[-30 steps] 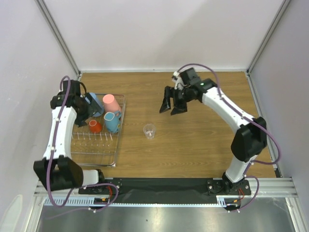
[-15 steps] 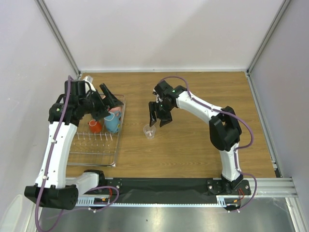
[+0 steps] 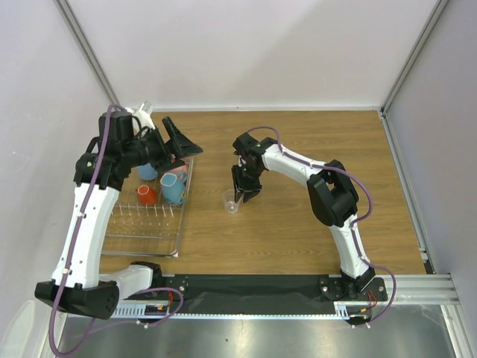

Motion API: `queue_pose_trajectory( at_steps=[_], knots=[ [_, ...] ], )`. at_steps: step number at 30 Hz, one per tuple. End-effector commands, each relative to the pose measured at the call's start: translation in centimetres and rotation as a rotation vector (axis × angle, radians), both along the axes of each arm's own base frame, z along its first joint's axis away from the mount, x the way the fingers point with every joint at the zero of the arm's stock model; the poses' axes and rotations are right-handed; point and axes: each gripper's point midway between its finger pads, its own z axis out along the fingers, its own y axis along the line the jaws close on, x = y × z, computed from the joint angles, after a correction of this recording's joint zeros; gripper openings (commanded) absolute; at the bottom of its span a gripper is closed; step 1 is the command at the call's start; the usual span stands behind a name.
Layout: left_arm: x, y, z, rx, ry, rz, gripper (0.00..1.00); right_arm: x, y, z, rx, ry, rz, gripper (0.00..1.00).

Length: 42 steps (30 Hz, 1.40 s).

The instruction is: Load the cups into the dish rack

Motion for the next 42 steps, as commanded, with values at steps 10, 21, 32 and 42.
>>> queue_pose_trajectory(
  at_steps=[10,21,32,42],
  knots=[
    [0.8,-5.9,5.0,-0.106,-0.151,-0.23,0.91,1.1,-0.8,1.6,0.045,-0.035,-0.004,0.0],
    [1.4,-12.3,9.3,-0.263,-0.238,-0.402,1.0,1.0,-10.0,15.7,0.335,-0.263,-0.156,0.0],
    [0.6,-15.0,9.7,-0.364,-0.232,-0.463,1.0,-3.6,-16.7,26.6,0.706,-0.463,-0.249,0.0],
    [-3.3,-15.5,11.2,-0.478,-0.268,-0.539,1.0,-7.8,-15.9,33.2,0.99,-0.605,-0.135,0.0]
  ],
)
